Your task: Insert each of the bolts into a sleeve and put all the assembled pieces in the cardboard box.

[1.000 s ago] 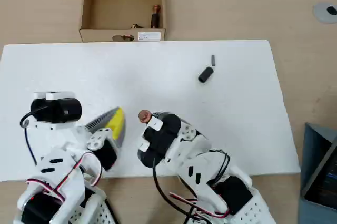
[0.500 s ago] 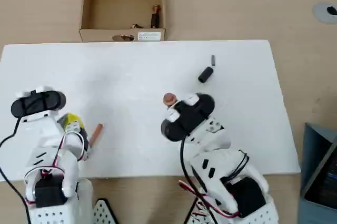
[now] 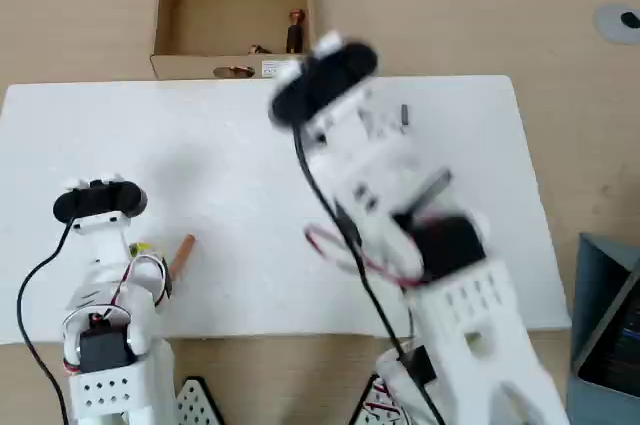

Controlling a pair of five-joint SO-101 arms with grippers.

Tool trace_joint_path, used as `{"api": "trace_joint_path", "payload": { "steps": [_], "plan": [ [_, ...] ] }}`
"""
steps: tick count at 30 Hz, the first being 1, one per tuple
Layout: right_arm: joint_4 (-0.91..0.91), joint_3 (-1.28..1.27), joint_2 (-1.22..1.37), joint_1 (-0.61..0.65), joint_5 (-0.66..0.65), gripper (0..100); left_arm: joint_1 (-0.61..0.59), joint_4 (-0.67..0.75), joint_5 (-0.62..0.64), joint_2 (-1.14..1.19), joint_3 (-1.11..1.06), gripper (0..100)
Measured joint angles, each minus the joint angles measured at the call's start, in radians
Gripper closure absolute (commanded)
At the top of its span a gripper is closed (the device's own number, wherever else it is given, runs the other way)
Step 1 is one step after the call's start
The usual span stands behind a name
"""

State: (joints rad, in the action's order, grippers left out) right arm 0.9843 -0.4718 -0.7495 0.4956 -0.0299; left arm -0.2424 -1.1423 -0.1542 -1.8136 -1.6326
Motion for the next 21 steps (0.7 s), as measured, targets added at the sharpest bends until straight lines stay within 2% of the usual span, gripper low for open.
{"api": "trace_joint_path", "payload": {
  "steps": [5,14,21],
  "plan": [
    [-0.035,0.250,0.285,-0.040,0.000,98.9,0.000,0.052,-0.003,0.000,-0.009,100],
    [-0.120,0.651,0.766,-0.064,-0.003,98.9,0.009,0.055,-0.003,0.000,-0.012,99],
    [-0.184,0.951,1.117,-0.064,-0.087,98.8,0.009,0.055,-0.003,0.000,-0.012,99]
  ]
}}
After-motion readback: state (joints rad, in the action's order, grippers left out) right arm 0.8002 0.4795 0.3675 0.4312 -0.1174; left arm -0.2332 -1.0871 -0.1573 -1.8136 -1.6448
